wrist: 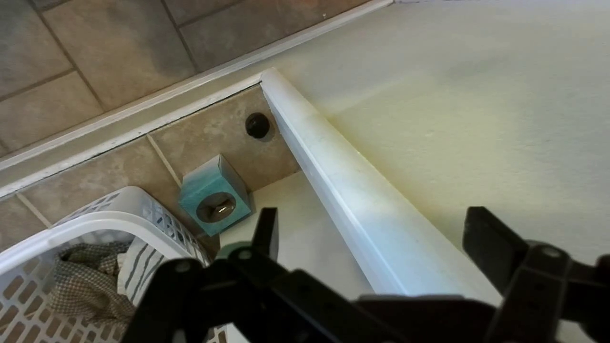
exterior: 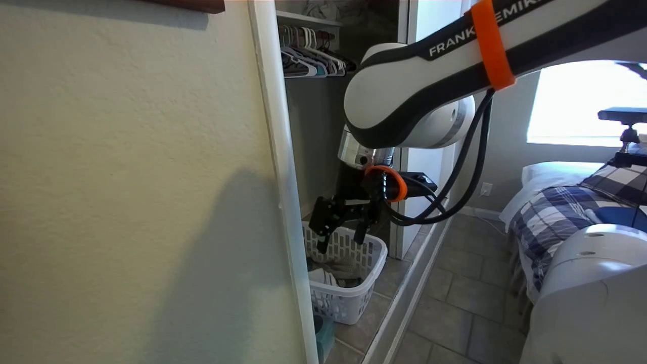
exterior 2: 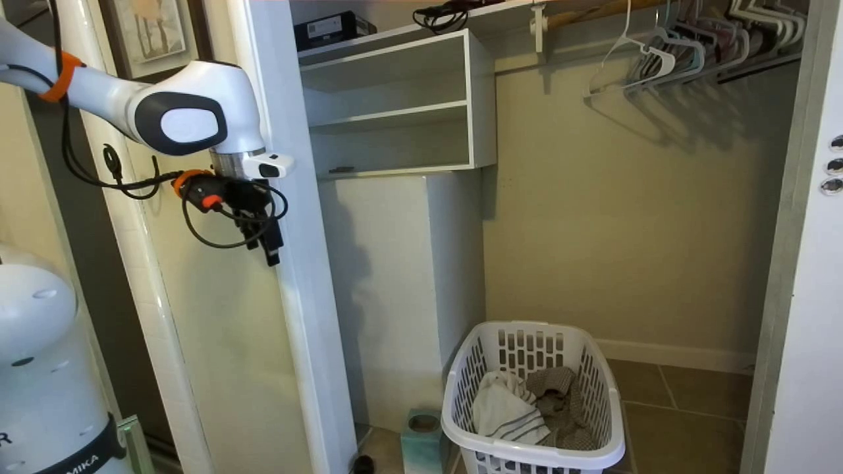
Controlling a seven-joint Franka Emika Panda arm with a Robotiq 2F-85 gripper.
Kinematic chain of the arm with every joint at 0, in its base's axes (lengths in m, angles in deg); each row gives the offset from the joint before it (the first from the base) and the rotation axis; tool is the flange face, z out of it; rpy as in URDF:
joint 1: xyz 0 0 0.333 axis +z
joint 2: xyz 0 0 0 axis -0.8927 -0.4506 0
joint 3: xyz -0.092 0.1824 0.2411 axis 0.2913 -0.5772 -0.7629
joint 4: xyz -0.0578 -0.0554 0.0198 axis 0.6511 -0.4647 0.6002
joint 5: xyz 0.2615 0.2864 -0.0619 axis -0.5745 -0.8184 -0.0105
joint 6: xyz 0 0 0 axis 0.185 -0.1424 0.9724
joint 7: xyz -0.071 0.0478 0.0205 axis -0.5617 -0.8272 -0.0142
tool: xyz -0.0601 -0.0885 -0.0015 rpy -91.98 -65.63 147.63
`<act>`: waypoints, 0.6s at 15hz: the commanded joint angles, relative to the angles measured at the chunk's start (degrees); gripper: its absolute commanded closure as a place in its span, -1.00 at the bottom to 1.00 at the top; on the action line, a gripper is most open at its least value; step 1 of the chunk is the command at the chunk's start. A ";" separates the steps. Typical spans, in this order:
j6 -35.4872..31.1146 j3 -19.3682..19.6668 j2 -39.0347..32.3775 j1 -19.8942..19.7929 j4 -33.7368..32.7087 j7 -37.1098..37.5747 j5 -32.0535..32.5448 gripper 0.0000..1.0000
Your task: Put the tissue box on the bottom shelf in the cupboard
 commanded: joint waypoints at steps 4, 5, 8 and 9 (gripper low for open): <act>-1.17 5.17 -3.04 -2.45 -0.57 -4.66 -1.23 -1.00; -1.59 7.32 -3.76 -3.80 -0.58 -6.08 -1.05 -1.00; -2.95 16.71 -8.15 -6.29 -0.66 -14.93 -2.44 -1.00; -4.27 19.01 -10.92 -6.68 -0.68 -17.54 -2.85 -1.00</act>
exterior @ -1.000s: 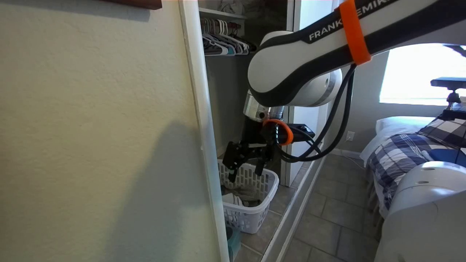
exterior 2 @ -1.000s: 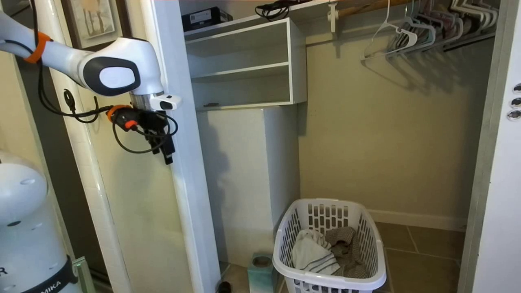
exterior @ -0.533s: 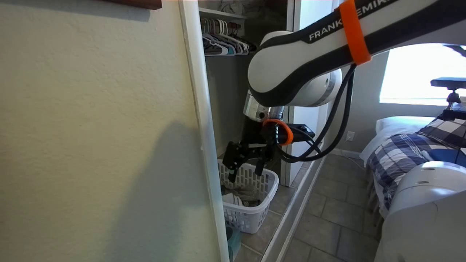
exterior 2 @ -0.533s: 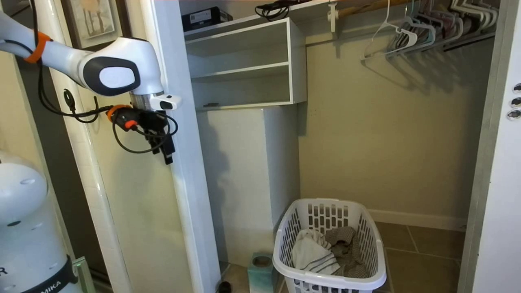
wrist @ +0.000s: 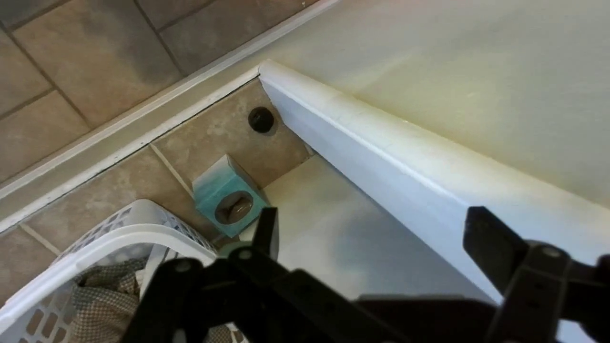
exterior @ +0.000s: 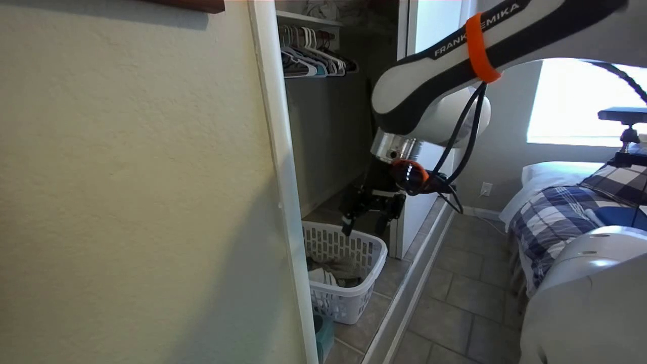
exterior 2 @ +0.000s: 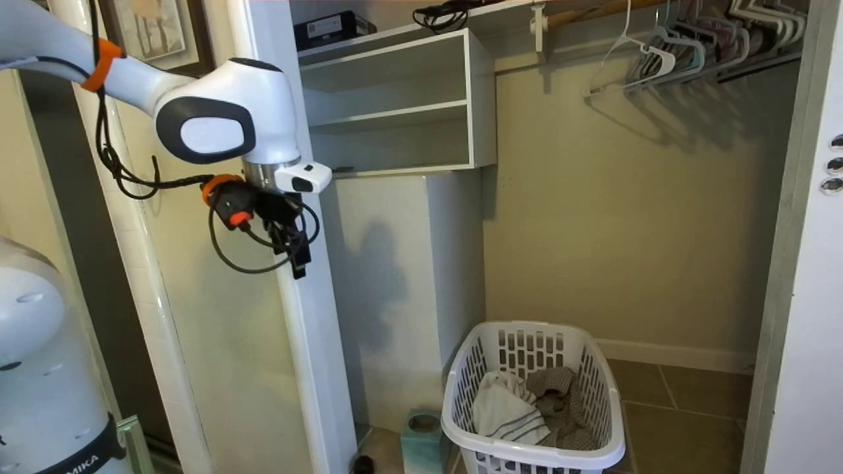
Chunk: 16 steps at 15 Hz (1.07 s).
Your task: Put the tissue box on the bottom shelf in the cupboard
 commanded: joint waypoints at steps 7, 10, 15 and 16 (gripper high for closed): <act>-19.53 17.97 -31.47 6.95 -3.13 -12.47 -9.63 -1.00; -25.48 18.70 -42.11 12.20 -7.20 -14.81 -20.49 -1.00; -27.09 15.64 -47.23 14.20 -9.41 -15.02 -30.67 -1.00; -27.09 14.89 -49.54 14.68 -10.76 -15.10 -31.69 -1.00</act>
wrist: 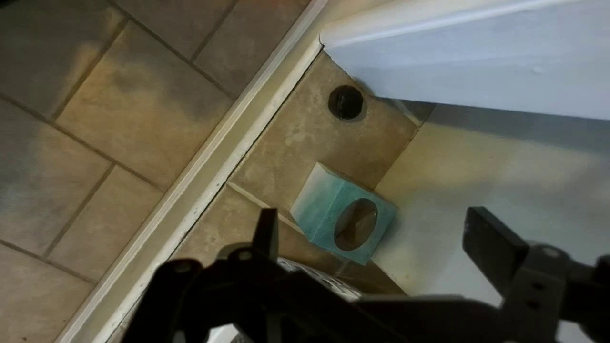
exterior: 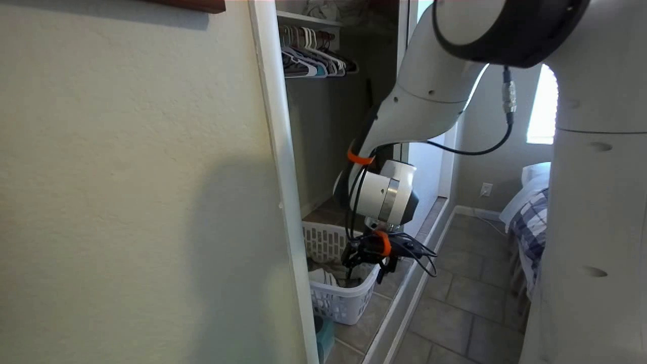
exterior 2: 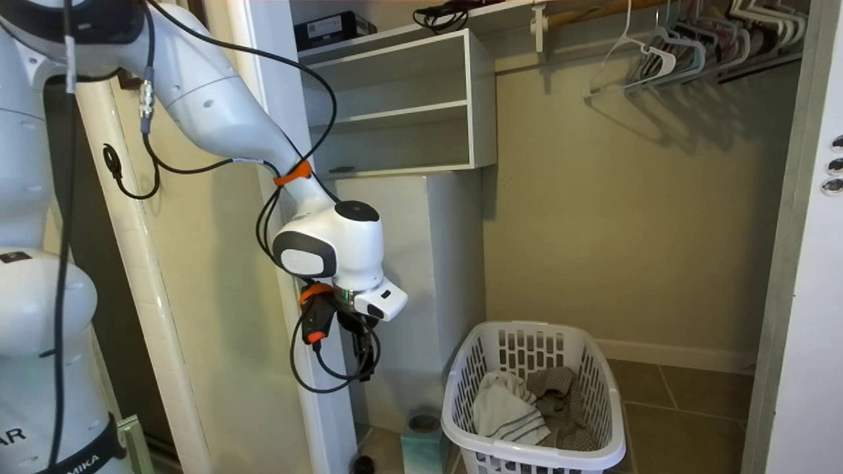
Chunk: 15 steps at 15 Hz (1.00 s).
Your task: Put the tissue box on the bottom shelf in the cupboard
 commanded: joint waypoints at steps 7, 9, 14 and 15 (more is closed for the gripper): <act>0.00 0.77 0.92 -0.23 0.51 0.03 0.18 -1.00; 0.00 0.77 0.98 -0.23 0.55 0.03 0.18 -1.00; 0.00 0.77 1.00 -0.22 0.55 0.03 0.18 -1.00; 0.00 0.77 1.00 -0.22 0.55 0.03 0.18 -1.00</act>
